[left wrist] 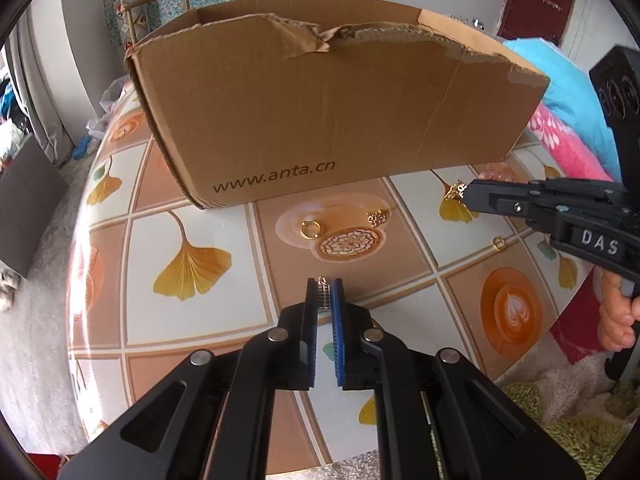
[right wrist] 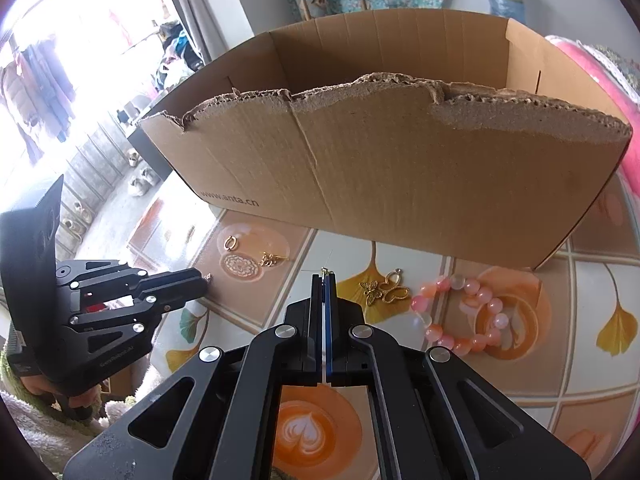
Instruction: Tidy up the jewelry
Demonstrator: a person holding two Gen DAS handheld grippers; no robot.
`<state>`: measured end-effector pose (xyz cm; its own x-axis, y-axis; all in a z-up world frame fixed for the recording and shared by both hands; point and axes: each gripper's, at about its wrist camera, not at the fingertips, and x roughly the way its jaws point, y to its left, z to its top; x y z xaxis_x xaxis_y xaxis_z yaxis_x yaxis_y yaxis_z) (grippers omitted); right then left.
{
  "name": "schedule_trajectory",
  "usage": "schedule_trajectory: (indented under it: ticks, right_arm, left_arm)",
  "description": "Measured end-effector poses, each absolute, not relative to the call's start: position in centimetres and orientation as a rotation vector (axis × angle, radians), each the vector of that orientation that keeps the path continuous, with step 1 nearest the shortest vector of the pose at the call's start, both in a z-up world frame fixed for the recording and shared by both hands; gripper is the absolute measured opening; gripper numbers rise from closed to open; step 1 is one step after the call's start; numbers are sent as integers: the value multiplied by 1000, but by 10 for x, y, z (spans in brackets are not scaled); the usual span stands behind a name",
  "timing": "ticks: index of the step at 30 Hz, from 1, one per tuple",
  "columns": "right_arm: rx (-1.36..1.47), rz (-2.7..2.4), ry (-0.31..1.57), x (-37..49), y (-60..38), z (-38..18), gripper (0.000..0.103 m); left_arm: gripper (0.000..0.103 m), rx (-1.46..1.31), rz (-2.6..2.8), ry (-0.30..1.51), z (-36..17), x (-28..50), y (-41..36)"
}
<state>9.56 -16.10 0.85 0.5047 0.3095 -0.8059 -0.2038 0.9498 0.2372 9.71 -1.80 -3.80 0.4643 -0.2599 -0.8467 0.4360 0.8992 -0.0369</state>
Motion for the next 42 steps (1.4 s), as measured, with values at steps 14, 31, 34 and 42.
schedule_trajectory:
  ticks: [14,31,34,42]
  right_arm:
    - [137,319,953,82,-175,22,0]
    - [115,427,694,119,-193,133,0]
    - [145,428,776,149,-197,119,0]
    - [246,478,994,195,-195,76,0]
  left_arm:
    - [4,197,-434,964,-23,86,-17]
    - [5,97,-574,619,116,122,-23]
    - [4,105,-563,696,99,153,-33]
    - [5,94,-545,904,48,212,-49]
